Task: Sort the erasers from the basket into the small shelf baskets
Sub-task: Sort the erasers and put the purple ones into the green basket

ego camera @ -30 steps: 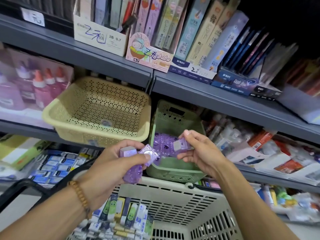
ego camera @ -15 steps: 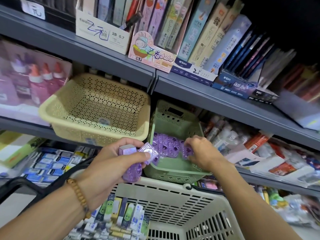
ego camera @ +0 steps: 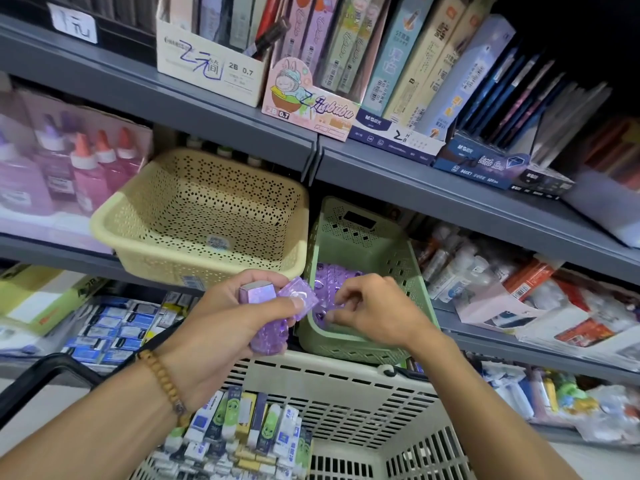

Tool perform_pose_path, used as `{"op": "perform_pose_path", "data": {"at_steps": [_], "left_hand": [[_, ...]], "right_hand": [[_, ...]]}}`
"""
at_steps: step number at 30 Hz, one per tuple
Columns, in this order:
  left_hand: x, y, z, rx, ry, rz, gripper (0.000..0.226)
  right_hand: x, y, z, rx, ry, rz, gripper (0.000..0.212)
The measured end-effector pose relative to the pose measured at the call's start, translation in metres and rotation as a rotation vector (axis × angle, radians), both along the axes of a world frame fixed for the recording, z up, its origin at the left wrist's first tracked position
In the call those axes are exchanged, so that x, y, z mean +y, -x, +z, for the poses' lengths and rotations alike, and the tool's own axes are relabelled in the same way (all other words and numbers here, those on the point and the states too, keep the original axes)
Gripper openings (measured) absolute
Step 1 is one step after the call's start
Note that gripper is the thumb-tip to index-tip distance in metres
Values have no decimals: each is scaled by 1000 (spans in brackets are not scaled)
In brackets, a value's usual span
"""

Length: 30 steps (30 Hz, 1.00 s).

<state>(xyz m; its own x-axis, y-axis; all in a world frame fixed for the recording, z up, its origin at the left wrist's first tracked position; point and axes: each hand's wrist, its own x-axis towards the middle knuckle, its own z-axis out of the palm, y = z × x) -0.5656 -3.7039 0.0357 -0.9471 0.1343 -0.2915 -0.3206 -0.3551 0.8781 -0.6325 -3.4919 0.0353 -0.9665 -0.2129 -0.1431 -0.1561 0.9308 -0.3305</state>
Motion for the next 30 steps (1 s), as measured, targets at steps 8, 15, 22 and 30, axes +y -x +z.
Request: {"op": "perform_pose_path", "data": {"at_steps": [8, 15, 22, 30], "left_hand": [[0, -3, -1, -3, 10, -12, 40], [2, 2, -5, -30, 9, -28, 37], [7, 0, -4, -48, 65, -62, 57], [2, 3, -3, -164, 6, -78, 36]], "right_hand": [[-22, 6, -3, -108, 30, -10, 21], [-29, -27, 38, -80, 637, 210, 50], [-24, -25, 42, 2, 442, 197, 37], [19, 8, 12, -62, -129, -60, 39]]}}
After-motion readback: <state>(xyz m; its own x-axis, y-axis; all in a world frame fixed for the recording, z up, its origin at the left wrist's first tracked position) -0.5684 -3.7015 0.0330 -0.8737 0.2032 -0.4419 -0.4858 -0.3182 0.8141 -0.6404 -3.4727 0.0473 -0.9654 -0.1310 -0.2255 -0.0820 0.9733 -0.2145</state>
